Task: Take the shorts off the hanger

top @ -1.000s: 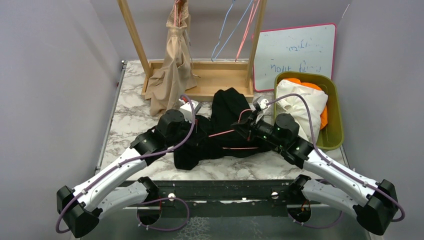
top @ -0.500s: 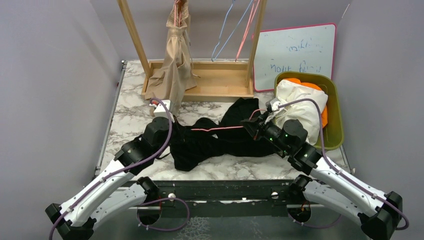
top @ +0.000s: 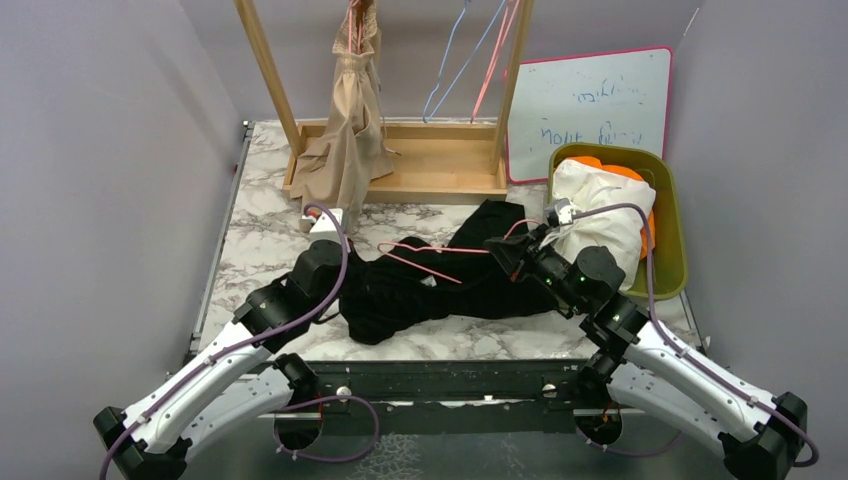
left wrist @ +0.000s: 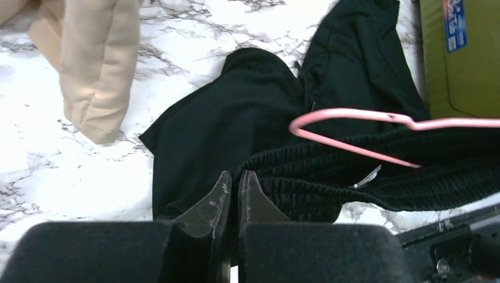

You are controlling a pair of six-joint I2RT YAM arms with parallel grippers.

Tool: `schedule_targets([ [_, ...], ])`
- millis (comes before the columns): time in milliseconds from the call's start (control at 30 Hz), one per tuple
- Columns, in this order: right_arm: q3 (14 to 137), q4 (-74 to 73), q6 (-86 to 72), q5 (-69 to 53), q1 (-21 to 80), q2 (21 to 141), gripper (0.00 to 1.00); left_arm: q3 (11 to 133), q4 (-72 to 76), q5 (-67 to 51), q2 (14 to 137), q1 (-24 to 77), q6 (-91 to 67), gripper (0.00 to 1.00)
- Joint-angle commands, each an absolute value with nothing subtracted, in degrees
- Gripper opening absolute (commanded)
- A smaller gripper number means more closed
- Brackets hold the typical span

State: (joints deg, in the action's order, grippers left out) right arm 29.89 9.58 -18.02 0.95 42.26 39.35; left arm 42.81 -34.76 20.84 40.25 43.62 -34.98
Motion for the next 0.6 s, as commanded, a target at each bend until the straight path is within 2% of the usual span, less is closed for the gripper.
schedule_targets([
  [0,31.6,10.9,-17.4,-0.2,41.7,41.6,0.01,42.3,-31.5,14.6,38.4,43.3,-31.8,0.12],
  [67,32.2,10.6,-17.1,-1.5,41.7,43.1,0.01,42.5,-31.5,13.8,37.8,43.4,-31.5,0.28],
  [167,33.0,9.5,-16.4,-3.1,41.7,45.3,0.01,42.9,-31.6,13.8,36.9,43.3,-31.5,0.34],
  [233,33.4,8.9,-15.9,-4.0,41.7,46.7,0.01,43.3,-31.5,13.8,36.6,43.4,-31.1,0.44],
  [333,33.7,8.5,-15.2,-6.3,41.7,48.4,0.01,43.7,-31.1,12.1,37.2,43.4,-29.1,0.53],
  [467,34.5,8.1,-13.8,-10.3,41.7,51.0,0.01,43.7,-27.2,4.8,40.1,43.4,-23.6,0.67],
  [567,35.6,6.7,-12.2,-14.0,41.7,53.0,0.01,43.5,-23.3,-1.9,42.6,43.4,-19.1,0.73],
])
